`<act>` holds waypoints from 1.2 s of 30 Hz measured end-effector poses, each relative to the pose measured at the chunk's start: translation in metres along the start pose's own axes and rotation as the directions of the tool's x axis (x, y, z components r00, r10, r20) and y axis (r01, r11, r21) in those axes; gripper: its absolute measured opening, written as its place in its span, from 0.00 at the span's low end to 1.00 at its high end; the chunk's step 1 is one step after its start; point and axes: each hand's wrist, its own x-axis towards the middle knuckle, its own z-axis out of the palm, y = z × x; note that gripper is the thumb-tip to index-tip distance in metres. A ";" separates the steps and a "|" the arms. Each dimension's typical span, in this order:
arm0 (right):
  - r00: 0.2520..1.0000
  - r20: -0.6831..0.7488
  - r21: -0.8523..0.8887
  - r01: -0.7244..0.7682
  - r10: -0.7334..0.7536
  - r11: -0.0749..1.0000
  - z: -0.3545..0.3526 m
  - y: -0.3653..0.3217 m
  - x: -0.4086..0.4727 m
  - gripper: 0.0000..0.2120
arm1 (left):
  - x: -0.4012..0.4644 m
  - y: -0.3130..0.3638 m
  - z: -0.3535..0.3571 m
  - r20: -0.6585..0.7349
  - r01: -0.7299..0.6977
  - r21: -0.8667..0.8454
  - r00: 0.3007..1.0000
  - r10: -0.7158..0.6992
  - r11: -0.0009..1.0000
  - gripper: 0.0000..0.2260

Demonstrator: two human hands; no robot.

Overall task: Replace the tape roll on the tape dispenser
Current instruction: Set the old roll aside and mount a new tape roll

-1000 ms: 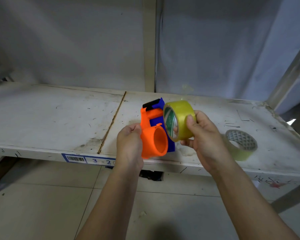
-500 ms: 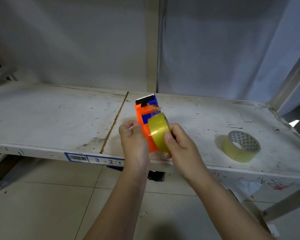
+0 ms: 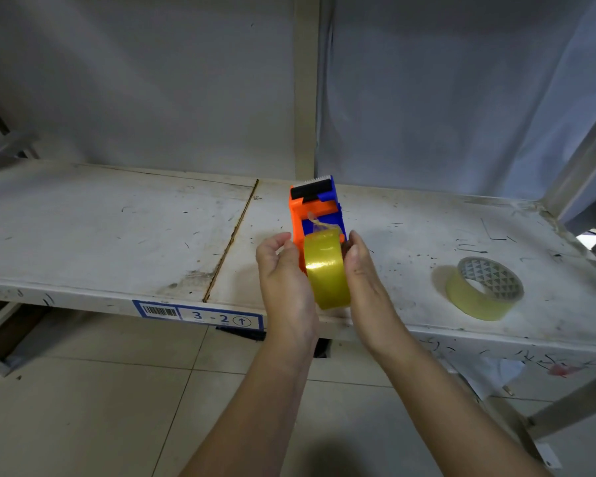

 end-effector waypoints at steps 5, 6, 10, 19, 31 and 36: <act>1.000 0.001 0.071 -0.023 0.023 0.997 0.006 -0.005 -0.005 0.17 | -0.007 -0.002 0.001 0.100 0.054 -0.020 0.994 -0.052 0.998 0.14; 0.999 -0.002 0.089 -0.042 0.042 0.995 0.004 -0.009 -0.007 0.16 | -0.007 -0.002 0.001 0.128 0.053 0.002 0.990 -0.053 0.999 0.17; 0.998 -0.046 0.114 -0.044 0.050 0.993 0.002 -0.003 -0.008 0.29 | -0.009 0.003 0.003 0.234 -0.024 0.153 0.972 -0.012 0.988 0.24; 0.991 -0.102 -0.212 0.061 -0.085 0.975 -0.004 0.000 -0.003 0.19 | -0.005 -0.004 0.000 0.146 -0.146 0.303 0.984 0.105 0.942 0.21; 0.906 -0.003 0.358 -0.395 0.424 0.846 -0.032 0.006 0.015 0.33 | -0.010 -0.005 0.005 0.083 -0.179 0.330 0.984 0.160 0.927 0.21; 0.915 0.024 0.351 -0.385 0.402 0.854 -0.028 0.001 0.014 0.24 | -0.006 -0.006 0.004 0.094 -0.157 0.339 0.987 0.133 0.928 0.18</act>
